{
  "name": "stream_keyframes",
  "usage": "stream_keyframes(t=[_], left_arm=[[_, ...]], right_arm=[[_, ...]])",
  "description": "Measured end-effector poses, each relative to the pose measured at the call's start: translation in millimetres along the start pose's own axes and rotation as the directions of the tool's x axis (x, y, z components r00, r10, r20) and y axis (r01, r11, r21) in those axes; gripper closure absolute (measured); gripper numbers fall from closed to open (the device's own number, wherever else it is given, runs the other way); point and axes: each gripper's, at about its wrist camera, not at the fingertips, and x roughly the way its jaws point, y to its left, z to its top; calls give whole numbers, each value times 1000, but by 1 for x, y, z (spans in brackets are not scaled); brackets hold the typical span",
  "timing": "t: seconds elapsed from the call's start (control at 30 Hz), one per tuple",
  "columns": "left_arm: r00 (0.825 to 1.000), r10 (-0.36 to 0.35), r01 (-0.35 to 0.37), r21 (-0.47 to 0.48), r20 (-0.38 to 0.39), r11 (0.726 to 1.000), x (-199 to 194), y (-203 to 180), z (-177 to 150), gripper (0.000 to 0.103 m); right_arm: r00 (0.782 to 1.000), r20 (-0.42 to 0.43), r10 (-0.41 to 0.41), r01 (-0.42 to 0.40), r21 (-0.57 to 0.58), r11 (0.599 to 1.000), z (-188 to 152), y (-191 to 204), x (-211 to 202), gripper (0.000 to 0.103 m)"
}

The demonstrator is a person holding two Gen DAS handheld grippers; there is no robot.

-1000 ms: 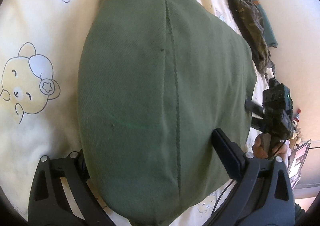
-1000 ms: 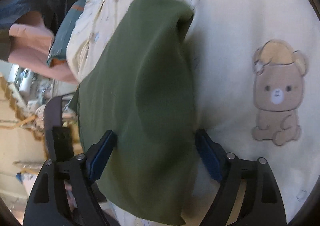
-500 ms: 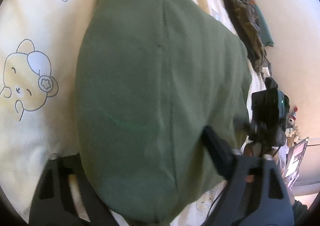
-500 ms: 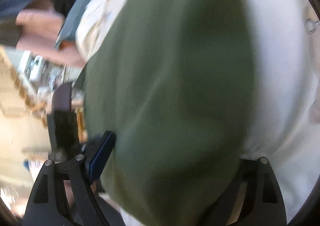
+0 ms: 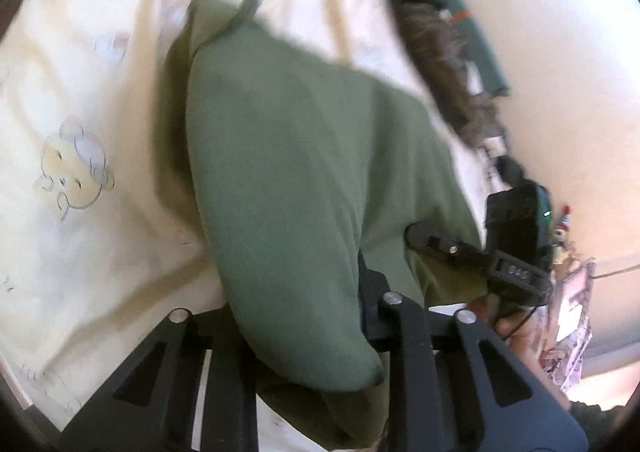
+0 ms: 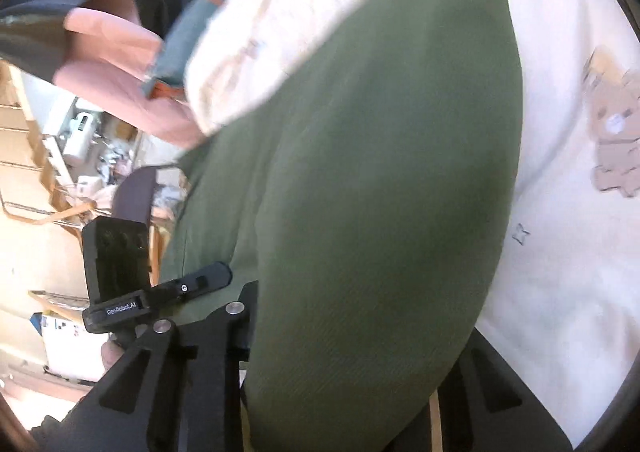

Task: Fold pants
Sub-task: 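Grasp the folded olive pants with both tools and lift them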

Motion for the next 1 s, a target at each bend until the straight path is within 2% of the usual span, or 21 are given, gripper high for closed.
stream_keyframes(t=[0.07, 0.2, 0.4, 0.5, 0.6, 0.67, 0.73, 0.8, 1.0], left_arm=[[999, -29, 27, 52, 44, 998, -19, -20, -5, 86], [988, -99, 91, 75, 116, 993, -51, -44, -16, 87], [972, -126, 100, 131, 199, 986, -93, -68, -13, 87], [964, -116, 83, 143, 240, 986, -112, -68, -3, 87], [959, -116, 84, 129, 259, 988, -113, -67, 10, 87], [961, -104, 73, 127, 256, 989, -107, -66, 19, 87], [967, -88, 62, 116, 239, 991, -100, -63, 25, 87], [966, -89, 64, 109, 244, 992, -97, -62, 30, 87], [958, -87, 48, 145, 275, 988, -129, -60, 30, 87]], right_arm=[[999, 42, 13, -12, -24, 1000, -3, 15, -20, 74], [995, 89, 36, -28, -87, 996, -10, 53, -57, 75], [992, 108, 59, -41, -157, 987, -5, 98, -89, 75], [992, 117, 40, -15, -209, 978, 8, 133, -79, 75], [991, 131, 33, -3, -228, 974, 21, 151, -71, 75], [991, 131, 25, 6, -236, 972, 27, 153, -67, 75], [992, 123, 21, 4, -203, 979, 36, 144, -59, 75], [993, 114, 10, 10, -176, 984, 38, 135, -58, 75], [995, 98, -2, 25, -234, 972, 38, 159, -54, 75]])
